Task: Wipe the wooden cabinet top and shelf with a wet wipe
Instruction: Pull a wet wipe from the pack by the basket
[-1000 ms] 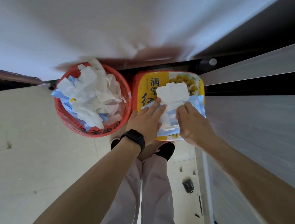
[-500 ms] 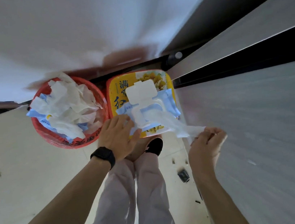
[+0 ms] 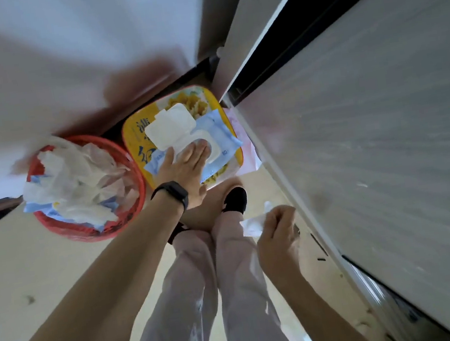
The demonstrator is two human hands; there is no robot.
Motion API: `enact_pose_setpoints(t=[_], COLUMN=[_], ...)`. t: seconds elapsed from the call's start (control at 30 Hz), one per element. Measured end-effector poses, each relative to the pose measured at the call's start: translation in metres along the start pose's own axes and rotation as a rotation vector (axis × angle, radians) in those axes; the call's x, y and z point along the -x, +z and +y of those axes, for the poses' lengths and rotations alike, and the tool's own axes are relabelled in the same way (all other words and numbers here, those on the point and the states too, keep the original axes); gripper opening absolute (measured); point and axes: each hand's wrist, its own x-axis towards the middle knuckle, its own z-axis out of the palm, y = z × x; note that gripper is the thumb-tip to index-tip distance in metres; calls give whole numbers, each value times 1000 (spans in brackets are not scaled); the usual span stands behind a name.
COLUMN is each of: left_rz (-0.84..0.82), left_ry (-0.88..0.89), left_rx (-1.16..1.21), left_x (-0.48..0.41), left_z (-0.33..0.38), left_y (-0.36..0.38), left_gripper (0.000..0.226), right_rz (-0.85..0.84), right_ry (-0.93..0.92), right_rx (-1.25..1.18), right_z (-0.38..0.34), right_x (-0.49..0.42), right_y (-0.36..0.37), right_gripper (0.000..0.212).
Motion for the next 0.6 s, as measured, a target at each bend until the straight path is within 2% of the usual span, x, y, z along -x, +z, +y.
enact_pose_setpoints(t=[0.07, 0.1, 0.13, 0.17, 0.2, 0.27, 0.3, 0.37, 0.4, 0.47, 0.53, 0.57, 0.6], left_rz=[42, 147, 287, 407, 470, 384, 298, 223, 255, 417, 499, 408, 247], left_ry=[26, 20, -39, -169, -335, -664, -755, -722, -679, -592, -349, -203, -105], left_rx=[141, 274, 389, 490, 604, 885, 1044, 1296, 1301, 1145, 869, 700, 542], left_x=[1, 1, 0, -2, -4, -10, -16, -20, -17, -2, 13, 19, 25], left_z=[-3, -7, -13, -21, -33, -60, -72, -88, -88, -75, -50, -35, -22], left_y=[-17, -26, -32, -34, -34, -31, -29, -27, -27, -26, -17, -9, -1], left_gripper=[74, 56, 43, 41, 48, 68, 70, 51, 43, 41, 49, 57, 66], right_rz=[-46, -73, -90, -98, -108, -135, -144, -151, -153, -158, -167, -177, -189], right_ry=[-32, -30, -28, -38, -52, -61, -61, -64, -67, -64, -48, -43, -43], right_rx=[16, 15, 9, 10, 18, 15, 15, 20, 21, 25, 49, 67, 81], right_z=[-6, -10, -13, -16, -19, -22, -25, -28, -30, -32, -31, -29, -27], right_x=[1, 1, 1, -1, -3, -8, -11, -16, -18, -21, -24, -26, -27], right_y=[6, 9, 11, 13, 16, 21, 24, 26, 26, 23, 19, 17, 15], right_gripper=[16, 14, 13, 16, 17, 12, 14, 18, 18, 16, 12, 12, 12])
